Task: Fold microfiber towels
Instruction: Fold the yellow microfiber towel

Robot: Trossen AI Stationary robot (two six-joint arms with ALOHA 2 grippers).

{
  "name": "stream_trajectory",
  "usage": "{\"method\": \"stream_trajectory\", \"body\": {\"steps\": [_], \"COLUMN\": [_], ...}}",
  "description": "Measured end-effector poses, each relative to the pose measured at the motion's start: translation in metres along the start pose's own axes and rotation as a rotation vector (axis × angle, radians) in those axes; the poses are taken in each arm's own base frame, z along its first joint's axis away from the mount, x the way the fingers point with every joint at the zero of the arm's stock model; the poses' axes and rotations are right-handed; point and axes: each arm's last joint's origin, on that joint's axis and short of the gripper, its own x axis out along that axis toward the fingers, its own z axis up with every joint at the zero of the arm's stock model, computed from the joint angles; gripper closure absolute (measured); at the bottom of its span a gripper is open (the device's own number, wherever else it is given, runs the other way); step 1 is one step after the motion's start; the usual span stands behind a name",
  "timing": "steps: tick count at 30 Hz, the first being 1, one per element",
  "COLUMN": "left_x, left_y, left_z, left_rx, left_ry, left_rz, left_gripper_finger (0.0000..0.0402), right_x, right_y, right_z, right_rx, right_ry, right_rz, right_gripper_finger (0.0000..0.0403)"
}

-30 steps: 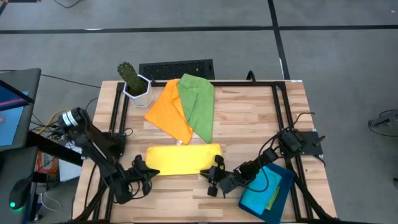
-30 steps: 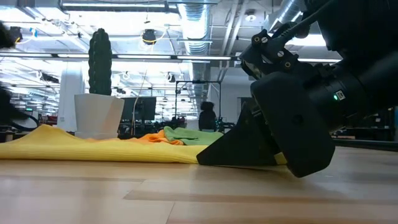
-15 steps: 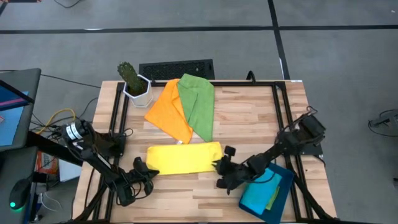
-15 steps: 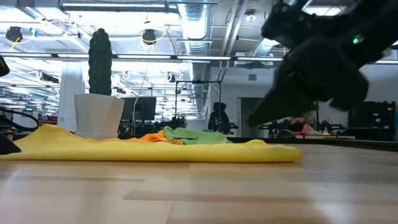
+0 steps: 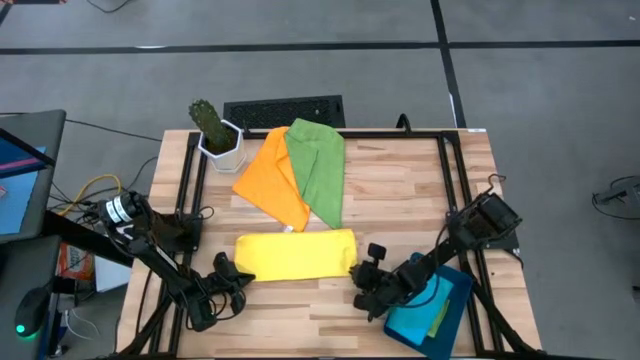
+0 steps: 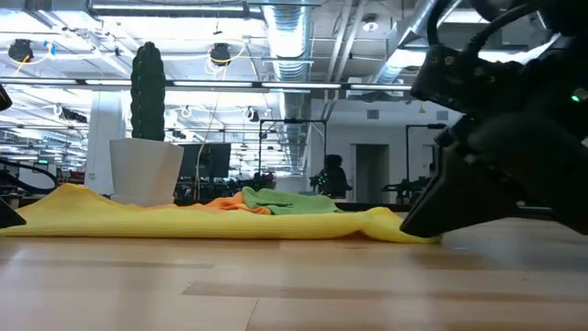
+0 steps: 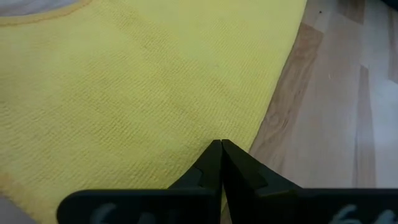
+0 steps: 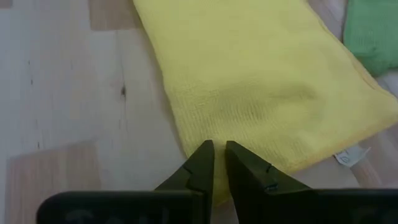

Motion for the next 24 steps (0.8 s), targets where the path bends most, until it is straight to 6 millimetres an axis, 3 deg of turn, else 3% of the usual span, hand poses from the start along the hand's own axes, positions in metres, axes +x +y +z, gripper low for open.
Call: {"method": "stream_trajectory", "body": {"steps": [6, 10, 13, 16, 24], "left_x": [0.000, 0.000, -0.001, -0.001, 0.000], "left_y": [0.000, -0.002, -0.006, -0.008, -0.008], "left_z": [0.000, 0.001, 0.002, 0.002, 0.003], "left_rx": [0.000, 0.003, 0.018, 0.021, 0.019], "left_ry": [-0.001, 0.000, 0.001, 0.006, 0.007], "left_rz": [0.001, 0.000, -0.004, -0.007, -0.003], "left_gripper_finger": [0.0401, 0.0401, 0.0401, 0.0401, 0.0401], "right_x": [-0.025, -0.058, -0.066, -0.066, -0.033], "right_y": [-0.012, -0.024, -0.026, -0.023, -0.007], "right_z": [0.006, 0.023, 0.033, 0.038, 0.020], "right_rx": [-0.064, -0.055, -0.014, -0.021, -0.155], "right_ry": [0.014, -0.055, -0.100, -0.124, -0.083], "right_rz": [-0.024, -0.030, 0.010, 0.060, 0.032], "right_gripper_finger": [0.0333, 0.0332, 0.0325, 0.0300, 0.0204]}}
